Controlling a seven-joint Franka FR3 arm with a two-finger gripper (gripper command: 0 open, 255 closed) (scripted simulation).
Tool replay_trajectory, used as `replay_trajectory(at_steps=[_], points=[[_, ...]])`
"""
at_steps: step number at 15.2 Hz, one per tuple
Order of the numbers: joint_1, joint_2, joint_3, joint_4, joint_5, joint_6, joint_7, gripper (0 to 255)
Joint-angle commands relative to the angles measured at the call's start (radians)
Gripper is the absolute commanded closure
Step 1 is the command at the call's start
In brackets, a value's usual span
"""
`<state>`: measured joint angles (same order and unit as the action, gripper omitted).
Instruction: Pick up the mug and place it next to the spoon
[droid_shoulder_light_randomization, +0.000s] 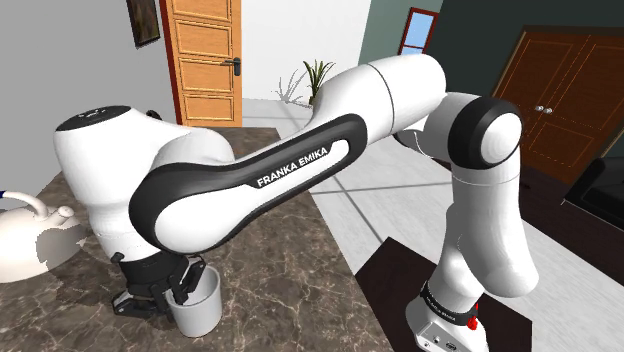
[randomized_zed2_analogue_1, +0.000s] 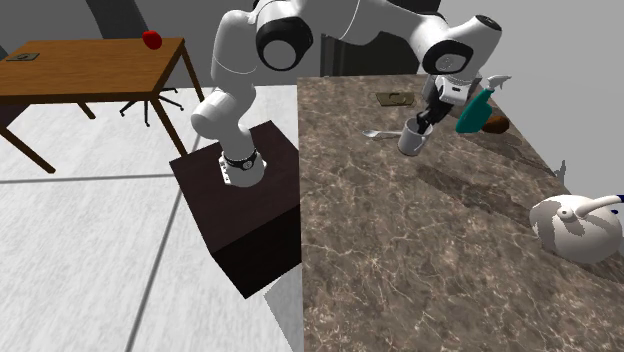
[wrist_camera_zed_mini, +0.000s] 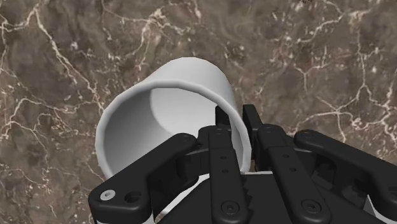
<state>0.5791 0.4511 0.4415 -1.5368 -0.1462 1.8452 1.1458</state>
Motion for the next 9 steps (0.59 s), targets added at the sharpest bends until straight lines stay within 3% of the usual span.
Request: replay_trajectory(at_steps=[1,9], points=[[-0.001,0.007,-0.002,-0.017,-0.003,0.024,0.001,255],[0.001,0.037,-0.01,-0.067,-0.018,0.102,0.007,255]])
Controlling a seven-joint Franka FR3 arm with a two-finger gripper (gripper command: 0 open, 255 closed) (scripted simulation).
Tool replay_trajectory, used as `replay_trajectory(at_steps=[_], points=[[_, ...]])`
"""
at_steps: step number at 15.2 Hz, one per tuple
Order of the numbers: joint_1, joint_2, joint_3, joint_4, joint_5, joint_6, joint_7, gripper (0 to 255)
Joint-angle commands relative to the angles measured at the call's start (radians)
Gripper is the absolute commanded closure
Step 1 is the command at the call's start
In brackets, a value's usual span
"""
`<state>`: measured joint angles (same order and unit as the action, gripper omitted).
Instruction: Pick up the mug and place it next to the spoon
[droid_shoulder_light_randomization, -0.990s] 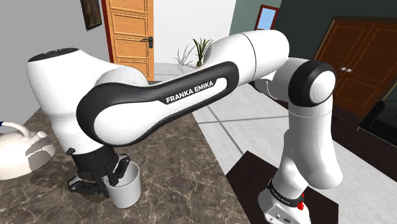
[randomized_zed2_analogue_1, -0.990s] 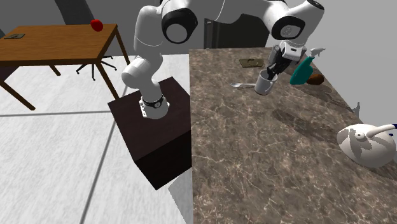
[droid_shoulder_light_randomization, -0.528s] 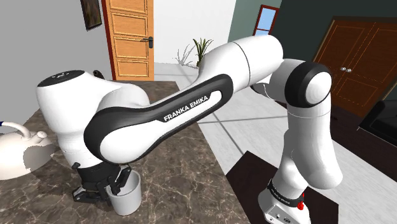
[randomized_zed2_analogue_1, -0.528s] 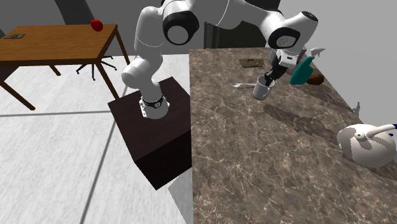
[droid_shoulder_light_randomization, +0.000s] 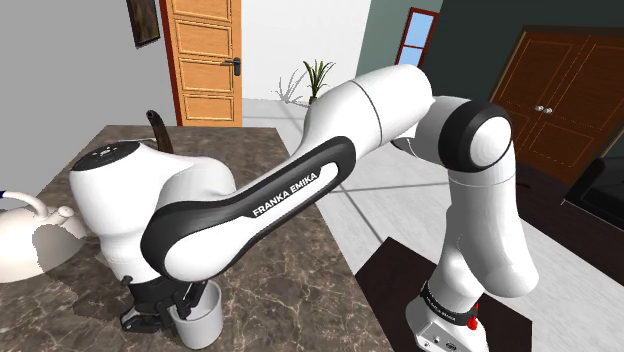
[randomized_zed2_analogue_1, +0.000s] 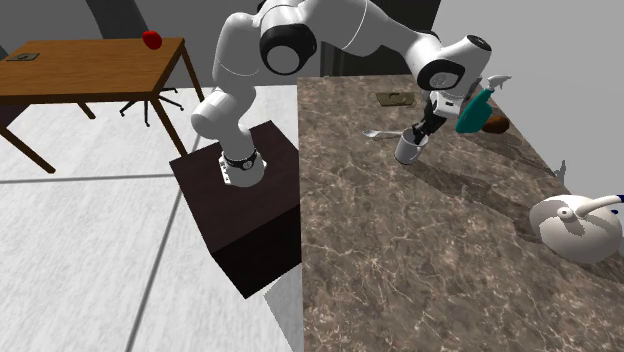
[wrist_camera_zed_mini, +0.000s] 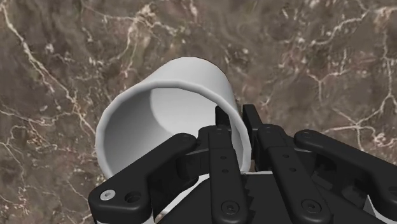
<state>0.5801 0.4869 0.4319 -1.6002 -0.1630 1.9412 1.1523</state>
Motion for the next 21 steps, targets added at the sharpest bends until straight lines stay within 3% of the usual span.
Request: replay_trajectory(at_steps=[1,6,7,12,16,21], points=[[0.0,0.001,0.0,-0.004,-0.001,0.006,0.001,255],[0.0,0.001,0.0,-0.004,-0.001,0.006,0.001,255],[0.0,0.001,0.0,-0.004,-0.001,0.006,0.001,0],[0.0,0.001,0.0,-0.004,-0.001,0.006,0.001,0],[0.003,-0.02,0.007,0.095,0.012,-0.112,-0.009,0],[0.003,-0.02,0.007,0.095,0.012,-0.112,-0.009,0]])
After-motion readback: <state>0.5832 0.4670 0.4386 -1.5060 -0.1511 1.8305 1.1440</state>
